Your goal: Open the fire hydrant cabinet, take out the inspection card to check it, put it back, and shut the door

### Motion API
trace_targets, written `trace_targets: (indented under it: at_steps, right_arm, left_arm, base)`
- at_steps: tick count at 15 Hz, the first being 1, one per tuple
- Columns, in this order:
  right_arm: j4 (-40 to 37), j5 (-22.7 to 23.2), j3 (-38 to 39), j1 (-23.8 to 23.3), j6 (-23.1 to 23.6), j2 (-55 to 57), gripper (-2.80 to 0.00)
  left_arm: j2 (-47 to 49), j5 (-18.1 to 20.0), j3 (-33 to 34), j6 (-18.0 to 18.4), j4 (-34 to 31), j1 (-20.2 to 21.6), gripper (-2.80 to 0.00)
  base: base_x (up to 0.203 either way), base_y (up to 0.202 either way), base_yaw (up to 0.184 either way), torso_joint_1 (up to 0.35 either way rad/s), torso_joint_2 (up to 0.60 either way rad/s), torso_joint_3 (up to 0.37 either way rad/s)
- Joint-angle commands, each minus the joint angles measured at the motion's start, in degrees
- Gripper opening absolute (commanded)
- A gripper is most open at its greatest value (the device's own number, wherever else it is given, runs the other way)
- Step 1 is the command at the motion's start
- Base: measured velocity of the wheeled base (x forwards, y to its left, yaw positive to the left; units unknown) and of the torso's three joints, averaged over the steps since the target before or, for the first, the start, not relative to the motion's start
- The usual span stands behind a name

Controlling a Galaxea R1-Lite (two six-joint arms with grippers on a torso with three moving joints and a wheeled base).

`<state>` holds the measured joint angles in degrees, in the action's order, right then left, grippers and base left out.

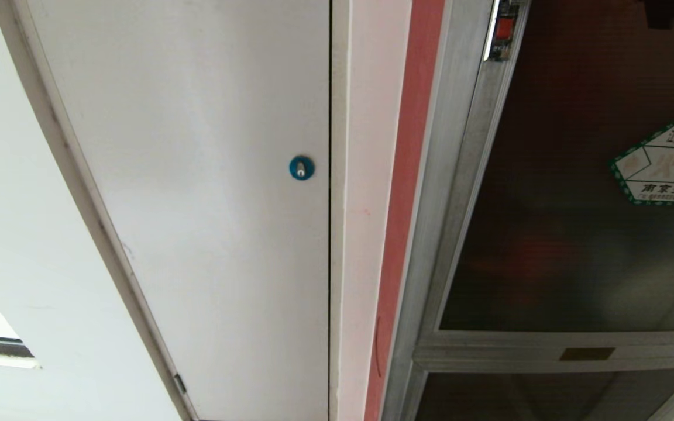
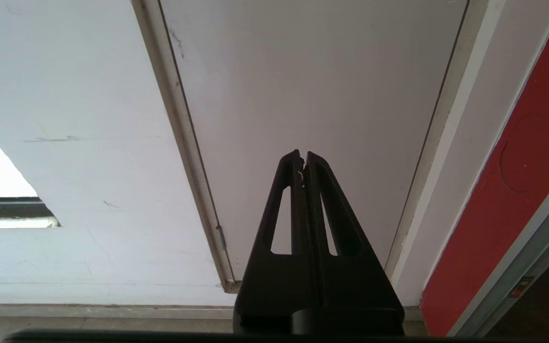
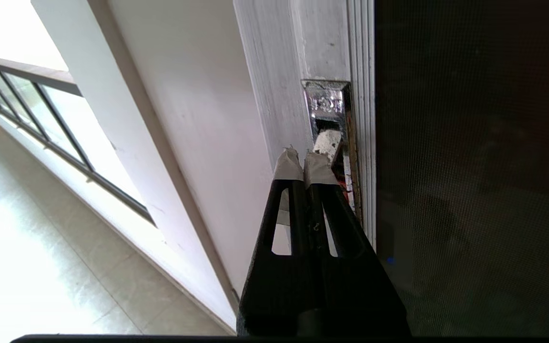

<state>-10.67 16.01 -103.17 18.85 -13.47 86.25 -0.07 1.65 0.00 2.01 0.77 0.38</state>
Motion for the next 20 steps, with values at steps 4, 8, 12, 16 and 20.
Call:
trace_targets:
  at_steps: [4, 8, 12, 16, 20]
  right_arm:
    - [-0.31, 1.05, -1.86, 0.66, -0.06, 2.09, -2.80]
    - [-0.40, 1.04, -2.38, 0.84, -0.02, 2.82, -2.80]
    - [-0.50, 0.96, -2.47, 0.75, 1.08, 3.75, -2.80]
    - [-0.50, 0.87, -2.39, 0.31, 1.08, 4.10, -2.80]
    - [-0.67, 0.69, -1.77, 0.14, 1.08, 4.10, -2.80]
  left_arm:
    - [-0.01, 0.02, 0.44, 0.01, 0.03, -0.02, -2.80]
    - [-0.01, 0.02, 0.43, 0.01, 0.03, -0.02, -2.80]
    - [-0.01, 0.02, 0.44, 0.01, 0.03, -0.02, -2.80]
    - [-0.01, 0.02, 0.44, 0.01, 0.03, -0.03, -2.80]
    - [-0.01, 0.02, 0.35, 0.01, 0.03, 0.06, -2.80]
  base:
    - [0.000, 0.000, 0.000, 0.000, 0.00, 0.000]
    - [0.000, 0.000, 0.000, 0.000, 0.00, 0.000]
    - [0.000, 0.000, 0.000, 0.000, 0.00, 0.000]
    - [0.000, 0.000, 0.000, 0.000, 0.00, 0.000]
    - [0.000, 0.000, 0.000, 0.000, 0.00, 0.000]
